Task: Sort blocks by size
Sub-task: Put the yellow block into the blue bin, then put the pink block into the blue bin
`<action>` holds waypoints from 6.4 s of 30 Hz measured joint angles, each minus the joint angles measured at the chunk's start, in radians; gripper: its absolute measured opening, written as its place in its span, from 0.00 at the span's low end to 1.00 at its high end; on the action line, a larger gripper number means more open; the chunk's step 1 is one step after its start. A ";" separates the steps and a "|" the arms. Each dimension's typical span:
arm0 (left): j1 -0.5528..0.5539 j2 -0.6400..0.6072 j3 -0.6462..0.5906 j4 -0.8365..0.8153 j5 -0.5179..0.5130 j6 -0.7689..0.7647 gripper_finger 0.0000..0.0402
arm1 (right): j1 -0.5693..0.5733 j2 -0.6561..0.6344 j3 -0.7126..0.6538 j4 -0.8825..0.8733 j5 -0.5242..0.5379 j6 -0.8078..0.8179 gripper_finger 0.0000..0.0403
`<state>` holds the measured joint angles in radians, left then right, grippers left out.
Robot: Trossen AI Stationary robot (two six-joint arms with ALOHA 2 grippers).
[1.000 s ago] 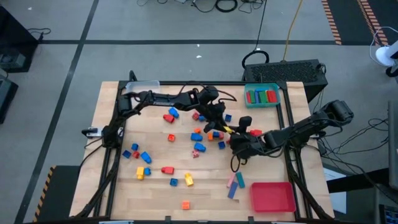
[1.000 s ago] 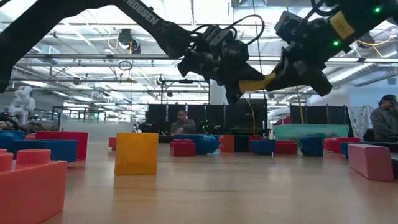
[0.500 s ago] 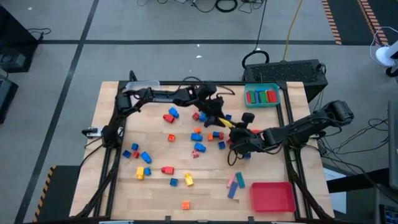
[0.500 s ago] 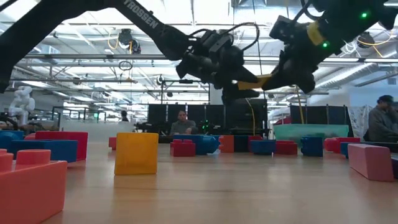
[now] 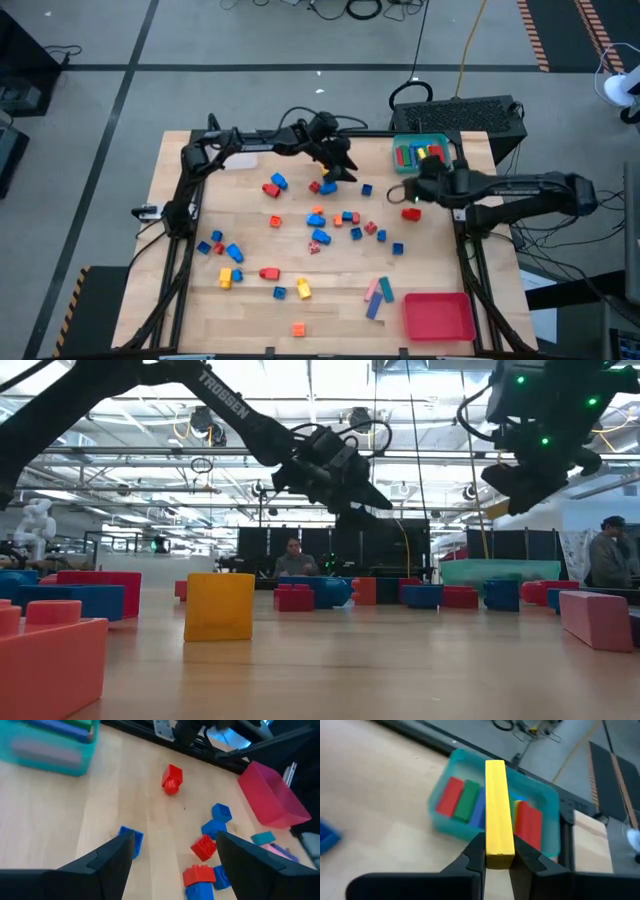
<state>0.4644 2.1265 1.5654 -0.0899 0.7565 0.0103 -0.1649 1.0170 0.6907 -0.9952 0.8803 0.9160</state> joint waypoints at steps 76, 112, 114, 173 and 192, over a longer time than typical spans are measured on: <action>-0.617 0.015 -0.035 0.124 -0.512 0.144 0.70 | 0.018 -0.150 -0.035 0.354 -0.554 -0.268 0.42; -0.867 0.327 0.151 0.288 -1.285 -0.573 0.70 | 0.495 -0.016 -0.035 0.370 -0.195 0.025 0.42; -0.866 0.340 0.180 0.236 -1.286 -0.574 0.70 | 0.495 -0.016 -0.035 0.370 -0.194 0.017 0.42; -0.689 0.178 0.206 -0.087 -1.014 -0.281 0.14 | 0.743 0.233 -0.034 0.593 -0.439 -0.434 0.42; -0.679 0.178 0.206 -0.041 -0.945 -0.152 0.14 | 0.743 0.281 -0.035 0.653 -0.441 -0.487 0.26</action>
<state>-0.2146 2.3043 1.7710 -0.1307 -0.1887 -0.1415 0.5781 1.2976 0.6560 -0.3419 0.4397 0.4290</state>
